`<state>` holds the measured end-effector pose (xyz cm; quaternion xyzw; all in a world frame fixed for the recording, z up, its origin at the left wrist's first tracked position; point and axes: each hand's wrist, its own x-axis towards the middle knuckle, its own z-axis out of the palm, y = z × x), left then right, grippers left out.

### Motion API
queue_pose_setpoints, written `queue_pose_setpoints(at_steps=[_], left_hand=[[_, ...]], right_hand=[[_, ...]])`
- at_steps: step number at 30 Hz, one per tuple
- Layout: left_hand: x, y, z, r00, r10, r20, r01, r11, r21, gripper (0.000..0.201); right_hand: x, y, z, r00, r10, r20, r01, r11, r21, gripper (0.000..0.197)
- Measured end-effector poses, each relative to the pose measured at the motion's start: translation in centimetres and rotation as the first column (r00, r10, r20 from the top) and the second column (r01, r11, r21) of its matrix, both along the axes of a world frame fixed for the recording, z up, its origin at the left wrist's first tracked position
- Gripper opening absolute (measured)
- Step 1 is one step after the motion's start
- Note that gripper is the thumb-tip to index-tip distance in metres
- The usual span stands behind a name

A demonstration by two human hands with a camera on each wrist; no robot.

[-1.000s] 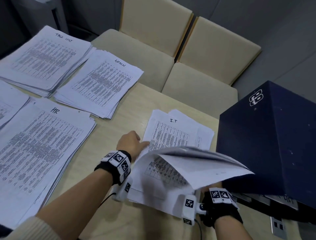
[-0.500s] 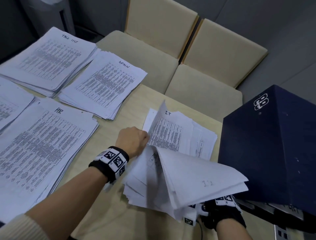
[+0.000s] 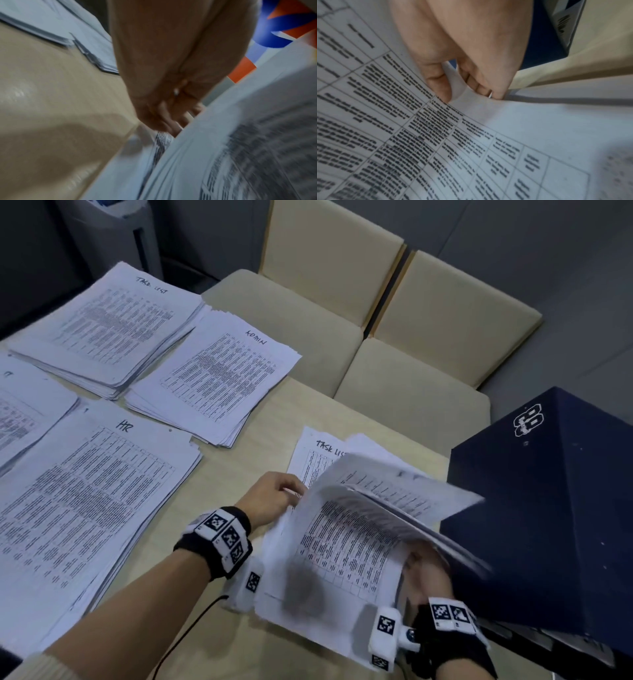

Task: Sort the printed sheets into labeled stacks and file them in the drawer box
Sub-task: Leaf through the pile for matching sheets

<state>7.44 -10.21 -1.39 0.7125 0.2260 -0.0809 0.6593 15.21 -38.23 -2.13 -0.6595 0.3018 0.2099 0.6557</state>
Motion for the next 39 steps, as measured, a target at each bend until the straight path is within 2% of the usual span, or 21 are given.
queue_pose_setpoints(at_steps=[2,5,6,7,8,9,10,11,12,13,16,18,19,20,22,25,27,30,32,35,39], left_hand=[[0.2,0.2,-0.3,1.000,0.003,-0.005,-0.003,0.992,0.129,0.038],[0.2,-0.1,-0.7,0.979,-0.202,0.005,0.200,0.976,0.086,0.050],[0.2,-0.4,-0.5,0.974,-0.226,0.031,0.225,0.973,0.044,0.048],[0.4,-0.8,-0.1,0.974,-0.216,0.067,0.214,0.976,0.030,0.039],[0.7,-1.3,0.4,0.979,-0.175,0.105,0.170,0.984,0.050,0.026],[1.2,-1.8,1.2,0.983,-0.114,0.143,0.100,0.990,0.099,0.013],[1.8,-2.1,2.0,0.983,-0.038,0.178,0.013,0.990,0.140,0.009],[2.2,-2.3,2.9,0.977,0.038,0.208,-0.070,0.986,0.148,0.010],[2.6,-2.4,3.9,0.964,0.106,0.244,-0.137,0.984,0.112,0.010],[2.9,-2.4,5.0,0.947,0.154,0.282,-0.177,0.982,0.059,0.009],[3.2,-1.7,8.5,0.891,0.192,0.412,-0.200,0.979,-0.024,0.018],[2.9,-1.3,10.0,0.852,0.226,0.472,-0.222,0.973,-0.065,0.027],[2.7,-1.2,10.2,0.843,0.243,0.479,-0.235,0.969,-0.078,0.032],[2.4,-1.1,9.9,0.848,0.250,0.466,-0.244,0.967,-0.075,0.039],[1.7,-1.1,8.8,0.895,0.223,0.387,-0.228,0.973,-0.034,0.052],[0.0,-1.0,6.5,0.971,0.131,0.202,-0.164,0.974,0.159,0.045],[-1.8,-0.6,5.5,0.983,0.095,0.159,-0.138,0.947,0.291,0.036],[-5.0,0.5,4.9,0.977,0.083,0.195,-0.143,0.937,0.318,0.036],[-7.1,1.6,5.0,0.971,0.128,0.203,-0.189,0.930,0.315,0.034],[-10.2,4.1,4.8,0.941,0.269,0.205,-0.317,0.912,0.260,0.030],[-14.8,9.2,4.3,0.867,0.469,0.169,-0.497,0.839,0.221,0.012]], right_hand=[[0.3,0.0,-0.1,0.995,-0.093,0.022,0.094,0.995,-0.032,0.023],[-0.1,0.9,1.0,0.999,-0.015,0.029,0.014,0.999,0.044,0.011],[-0.3,1.4,1.3,0.998,0.028,0.051,-0.035,0.990,0.135,0.014],[-0.5,1.9,2.2,0.994,0.079,0.071,-0.090,0.982,0.168,0.033],[-0.6,2.4,3.0,0.985,0.132,0.106,-0.150,0.971,0.186,0.050],[-0.6,3.0,4.1,0.971,0.176,0.162,-0.202,0.966,0.160,0.049],[-0.7,4.0,5.5,0.943,0.228,0.241,-0.256,0.963,0.089,0.033],[-0.7,4.9,7.1,0.922,0.236,0.307,-0.247,0.969,0.000,0.011],[-0.6,5.6,8.6,0.891,0.227,0.392,-0.198,0.974,-0.112,0.013],[-0.5,6.1,9.8,0.861,0.227,0.456,-0.159,0.970,-0.183,0.026],[-0.5,6.7,12.1,0.777,0.179,0.604,-0.073,0.978,-0.195,0.044],[-0.8,6.4,12.5,0.738,0.143,0.659,-0.051,0.986,-0.157,0.039],[-1.1,6.3,12.5,0.722,0.125,0.680,-0.048,0.990,-0.131,0.028],[-1.5,6.1,12.1,0.723,0.139,0.677,-0.083,0.990,-0.115,0.014],[-2.3,6.0,10.5,0.738,0.211,0.641,-0.161,0.977,-0.136,0.022],[-3.3,6.0,8.3,0.781,0.336,0.527,-0.212,0.936,-0.282,0.014],[-3.4,6.3,7.3,0.811,0.314,0.494,-0.172,0.934,-0.312,0.028],[-3.5,8.0,6.9,0.802,0.246,0.545,-0.136,0.962,-0.235,0.041],[-4.1,10.2,7.1,0.793,0.243,0.558,-0.158,0.967,-0.198,0.040],[-6.5,14.3,7.6,0.778,0.322,0.539,-0.309,0.944,-0.117,0.035],[-10.3,19.3,6.7,0.761,0.489,0.426,-0.524,0.851,-0.042,0.043]])
